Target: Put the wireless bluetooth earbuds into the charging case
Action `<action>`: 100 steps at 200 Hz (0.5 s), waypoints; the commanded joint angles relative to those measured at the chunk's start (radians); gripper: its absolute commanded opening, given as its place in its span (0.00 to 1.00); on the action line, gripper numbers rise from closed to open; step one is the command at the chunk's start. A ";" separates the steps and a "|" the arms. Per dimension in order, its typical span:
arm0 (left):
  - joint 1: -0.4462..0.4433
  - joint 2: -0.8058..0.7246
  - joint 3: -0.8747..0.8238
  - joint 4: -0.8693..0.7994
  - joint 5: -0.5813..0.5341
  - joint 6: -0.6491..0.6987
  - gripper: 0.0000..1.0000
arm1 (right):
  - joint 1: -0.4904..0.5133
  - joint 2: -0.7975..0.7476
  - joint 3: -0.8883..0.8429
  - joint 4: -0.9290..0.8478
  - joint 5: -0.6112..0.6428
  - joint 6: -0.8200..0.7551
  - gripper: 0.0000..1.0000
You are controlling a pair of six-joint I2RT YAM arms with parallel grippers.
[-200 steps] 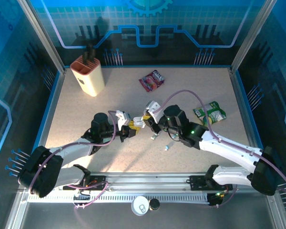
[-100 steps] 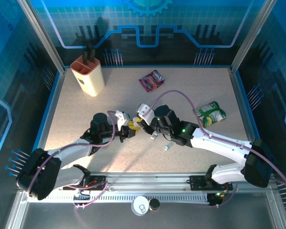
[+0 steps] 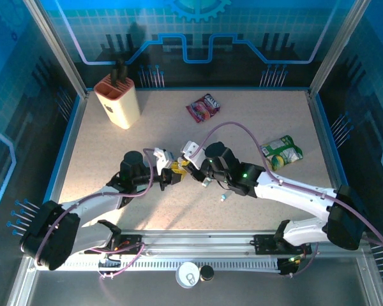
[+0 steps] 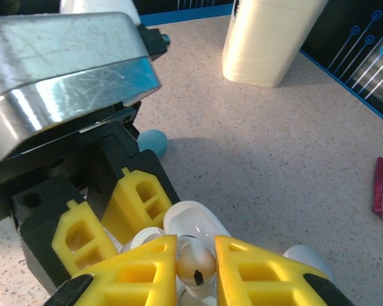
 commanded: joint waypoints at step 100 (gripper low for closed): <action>0.007 -0.018 -0.002 0.055 0.030 0.001 0.13 | -0.044 -0.084 -0.028 0.062 -0.100 0.113 0.52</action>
